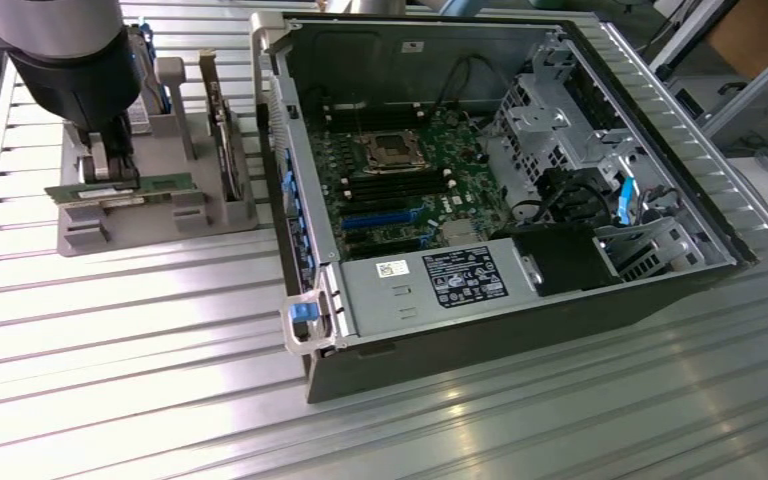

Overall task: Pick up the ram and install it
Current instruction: 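Pick up the ram and move it above insertion slot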

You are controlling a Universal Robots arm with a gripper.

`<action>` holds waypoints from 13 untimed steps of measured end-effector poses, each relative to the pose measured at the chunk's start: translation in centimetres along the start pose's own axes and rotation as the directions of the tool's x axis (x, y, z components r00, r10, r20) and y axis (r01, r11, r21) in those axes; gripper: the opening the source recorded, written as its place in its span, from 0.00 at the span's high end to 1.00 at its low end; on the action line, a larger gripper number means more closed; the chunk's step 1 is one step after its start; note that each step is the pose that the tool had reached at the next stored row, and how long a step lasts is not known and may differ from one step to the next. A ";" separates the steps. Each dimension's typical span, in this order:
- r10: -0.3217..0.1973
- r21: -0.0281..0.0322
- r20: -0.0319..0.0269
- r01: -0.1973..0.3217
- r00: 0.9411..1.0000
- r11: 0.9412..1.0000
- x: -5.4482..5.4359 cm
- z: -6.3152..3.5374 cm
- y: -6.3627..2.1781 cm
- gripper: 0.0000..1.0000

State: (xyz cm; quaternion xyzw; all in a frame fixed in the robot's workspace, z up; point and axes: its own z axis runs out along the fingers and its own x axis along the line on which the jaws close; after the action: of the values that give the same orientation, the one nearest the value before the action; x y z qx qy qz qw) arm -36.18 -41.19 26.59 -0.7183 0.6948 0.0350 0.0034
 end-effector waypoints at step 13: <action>-0.001 0.001 0.018 0.001 1.000 1.000 -0.1 -1.73 0.08 0.88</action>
State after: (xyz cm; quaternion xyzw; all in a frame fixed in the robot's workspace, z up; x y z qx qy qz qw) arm -36.18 -41.22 28.33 -0.7182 0.6945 0.0413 0.0099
